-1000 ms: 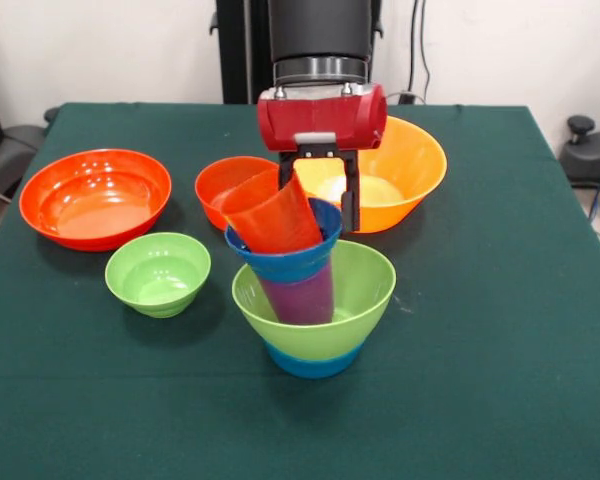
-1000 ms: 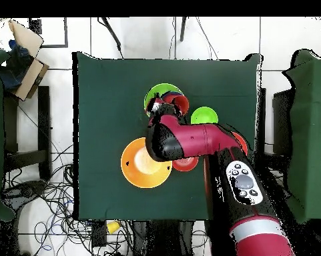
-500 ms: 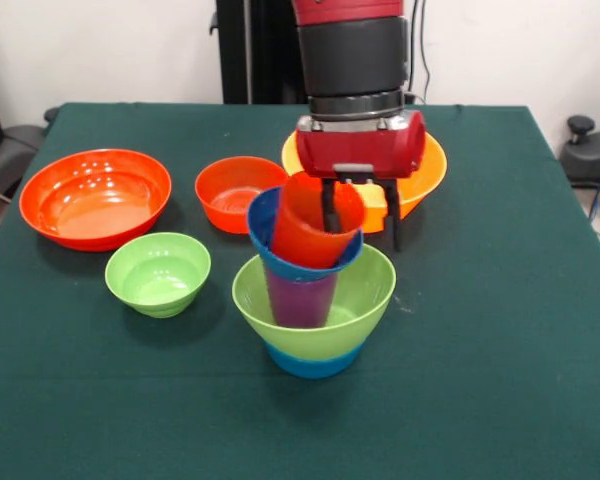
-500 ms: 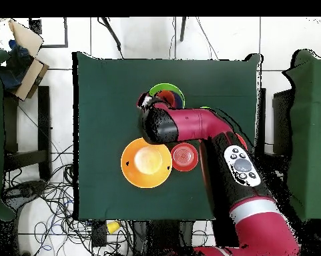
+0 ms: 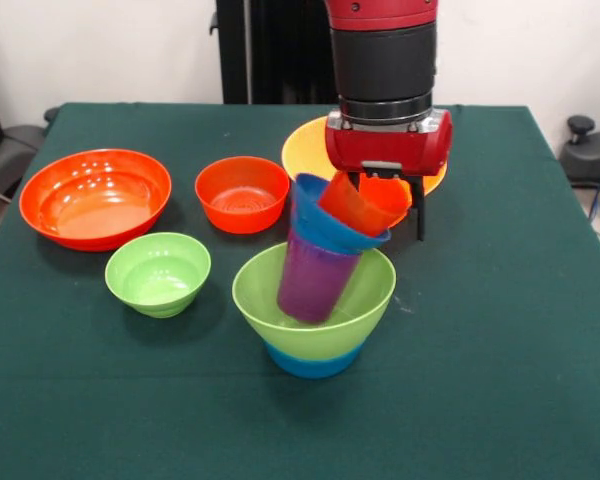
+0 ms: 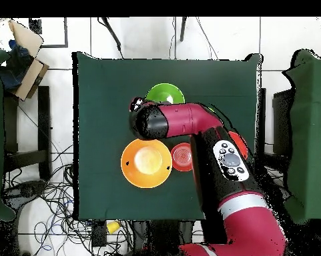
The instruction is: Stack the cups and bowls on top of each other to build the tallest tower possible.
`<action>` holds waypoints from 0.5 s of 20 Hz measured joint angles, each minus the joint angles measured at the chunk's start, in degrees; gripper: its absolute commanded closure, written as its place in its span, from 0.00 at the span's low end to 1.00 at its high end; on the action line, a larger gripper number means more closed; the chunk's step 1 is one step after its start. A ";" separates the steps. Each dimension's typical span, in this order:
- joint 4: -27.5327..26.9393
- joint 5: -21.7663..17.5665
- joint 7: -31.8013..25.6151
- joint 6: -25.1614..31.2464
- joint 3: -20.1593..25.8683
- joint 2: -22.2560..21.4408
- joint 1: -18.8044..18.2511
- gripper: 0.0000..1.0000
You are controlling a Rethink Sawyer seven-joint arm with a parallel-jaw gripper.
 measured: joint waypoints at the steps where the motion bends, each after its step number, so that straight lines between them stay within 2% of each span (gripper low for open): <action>1: -0.10 0.00 0.00 0.00 -0.02 0.00 0.16 0.00; 7: -0.52 -0.37 0.00 0.00 -0.27 -0.06 0.66 0.00; 10: -0.99 -1.81 0.00 0.00 -1.25 -0.22 1.07 0.00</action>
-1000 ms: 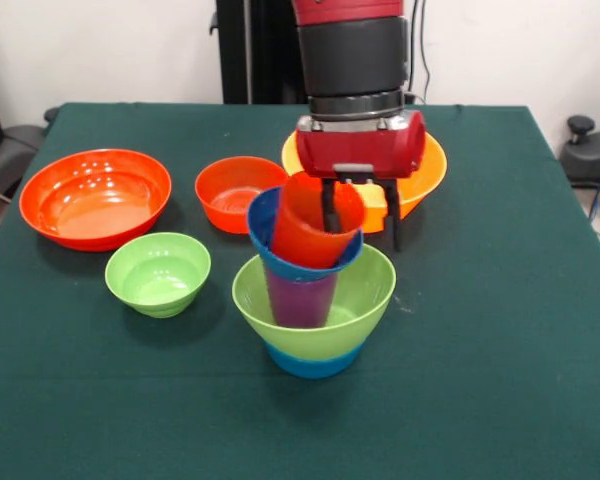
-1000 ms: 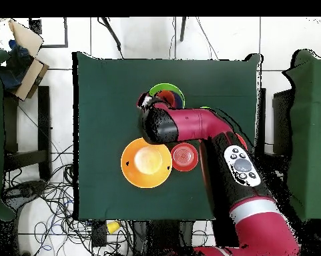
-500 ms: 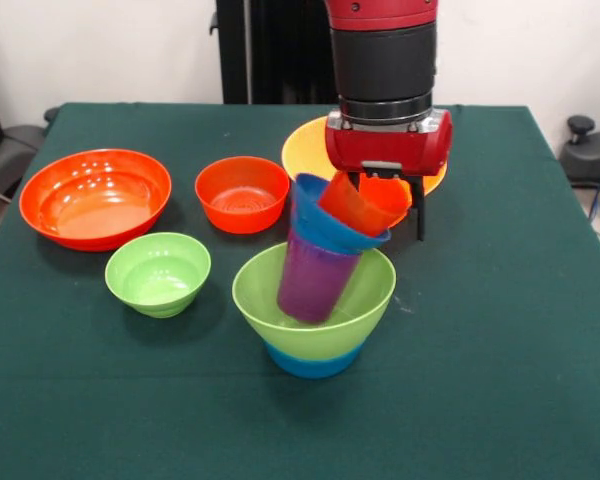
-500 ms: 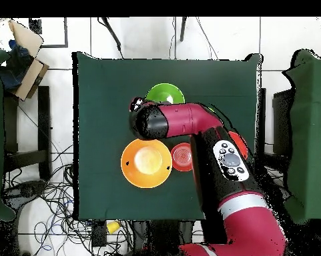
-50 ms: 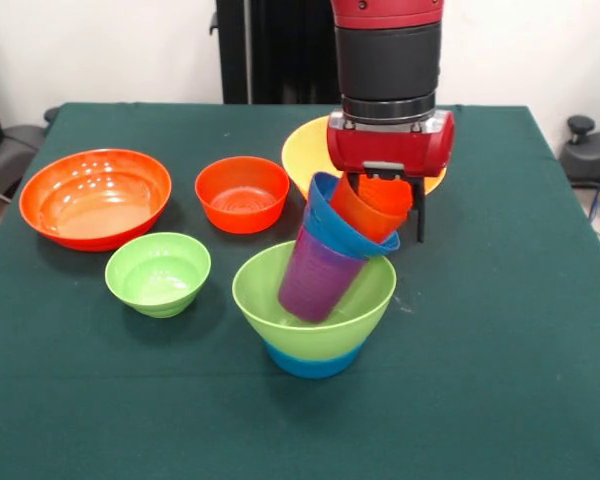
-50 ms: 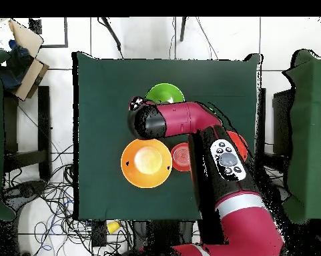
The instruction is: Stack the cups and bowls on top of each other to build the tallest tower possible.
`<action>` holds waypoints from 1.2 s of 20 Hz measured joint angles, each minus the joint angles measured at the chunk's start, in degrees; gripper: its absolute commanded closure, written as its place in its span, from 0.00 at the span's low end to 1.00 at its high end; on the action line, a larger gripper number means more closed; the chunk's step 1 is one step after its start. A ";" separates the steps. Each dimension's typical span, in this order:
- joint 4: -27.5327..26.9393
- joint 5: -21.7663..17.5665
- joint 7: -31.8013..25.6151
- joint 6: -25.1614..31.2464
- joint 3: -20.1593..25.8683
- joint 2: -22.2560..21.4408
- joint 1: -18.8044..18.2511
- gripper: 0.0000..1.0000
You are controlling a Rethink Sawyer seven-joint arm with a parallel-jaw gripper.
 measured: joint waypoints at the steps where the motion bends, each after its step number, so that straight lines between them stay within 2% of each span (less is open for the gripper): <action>1: -0.10 -0.31 0.00 0.00 -0.21 -0.04 0.09 0.00; 7: -1.05 -3.76 0.00 0.01 -1.75 -1.23 0.20 0.00; 12: -1.30 -4.93 0.00 0.01 -2.10 -1.87 -0.23 0.00; 24: -1.45 -5.23 0.00 0.01 -2.09 -2.41 -1.64 0.00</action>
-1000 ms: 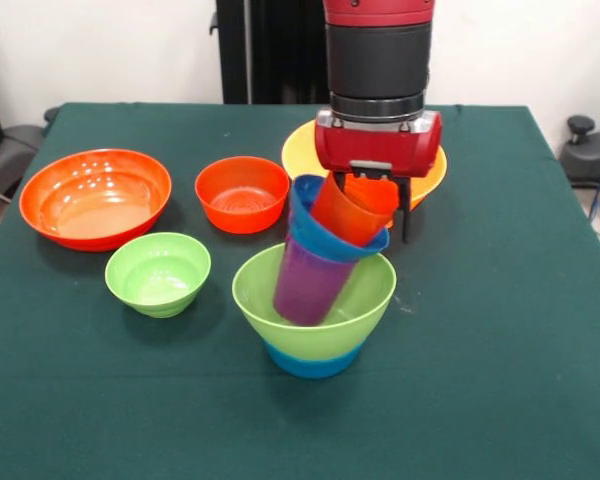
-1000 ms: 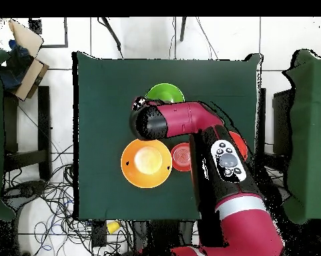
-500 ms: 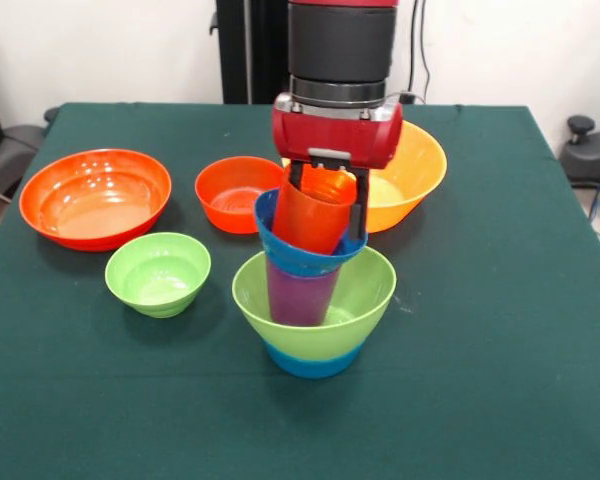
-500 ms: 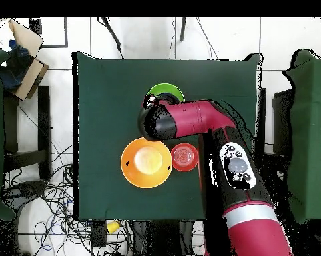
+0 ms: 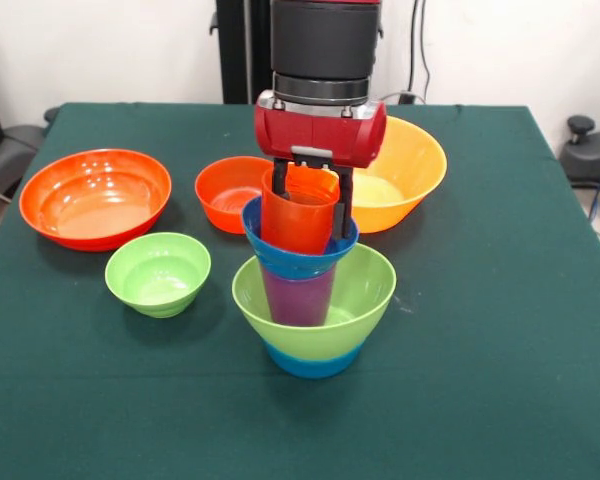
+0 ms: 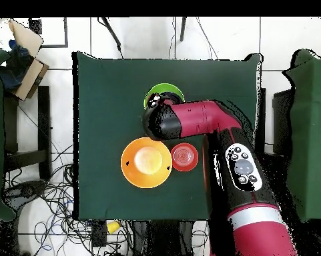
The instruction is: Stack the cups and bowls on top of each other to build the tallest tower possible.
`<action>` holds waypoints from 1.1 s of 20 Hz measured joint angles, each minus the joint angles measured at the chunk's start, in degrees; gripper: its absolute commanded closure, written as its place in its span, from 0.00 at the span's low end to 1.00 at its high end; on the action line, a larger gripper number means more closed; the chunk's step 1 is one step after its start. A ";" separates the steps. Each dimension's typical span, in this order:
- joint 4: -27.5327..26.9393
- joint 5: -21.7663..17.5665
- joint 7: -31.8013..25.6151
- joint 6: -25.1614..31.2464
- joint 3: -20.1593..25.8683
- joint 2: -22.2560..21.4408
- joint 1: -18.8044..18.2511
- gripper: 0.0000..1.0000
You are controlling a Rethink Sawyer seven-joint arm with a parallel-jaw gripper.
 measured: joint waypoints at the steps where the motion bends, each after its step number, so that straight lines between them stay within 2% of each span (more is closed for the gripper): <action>1: 0.00 -0.02 0.00 0.00 0.05 0.00 -0.01 0.00; 15: 0.00 -0.06 0.00 0.00 1.62 0.04 -1.01 0.00; 22: 0.01 0.37 0.00 0.00 4.03 -0.01 -2.70 0.00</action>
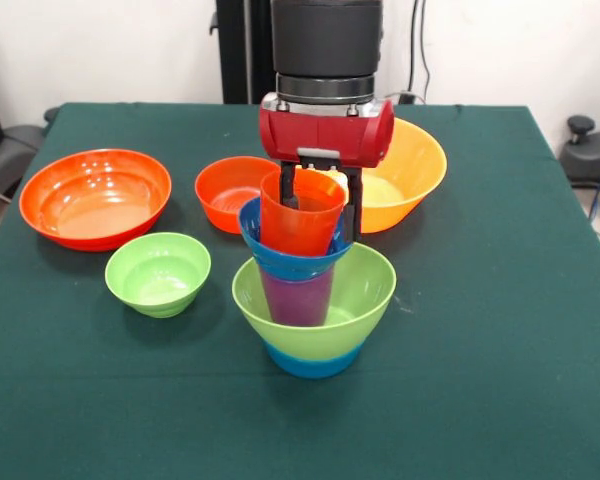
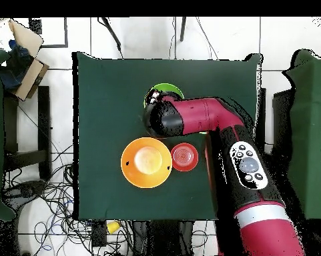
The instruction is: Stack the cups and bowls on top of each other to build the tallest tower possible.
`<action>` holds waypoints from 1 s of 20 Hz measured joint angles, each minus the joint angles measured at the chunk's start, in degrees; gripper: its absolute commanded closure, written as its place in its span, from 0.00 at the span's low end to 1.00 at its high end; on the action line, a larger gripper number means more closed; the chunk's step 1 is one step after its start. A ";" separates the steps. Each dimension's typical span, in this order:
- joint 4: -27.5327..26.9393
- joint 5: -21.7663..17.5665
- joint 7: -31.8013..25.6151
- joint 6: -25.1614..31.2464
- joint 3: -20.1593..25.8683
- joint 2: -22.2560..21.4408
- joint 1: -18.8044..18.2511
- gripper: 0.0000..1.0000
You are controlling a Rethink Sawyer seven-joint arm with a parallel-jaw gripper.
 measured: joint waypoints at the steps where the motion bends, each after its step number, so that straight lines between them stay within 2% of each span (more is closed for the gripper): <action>1: -0.01 0.13 0.00 0.00 0.26 -0.01 -0.23 0.00; 8: -0.01 1.72 0.00 0.01 2.91 -0.11 -2.13 0.00; 20: -0.01 1.72 0.00 2.65 4.32 -0.18 -2.34 0.00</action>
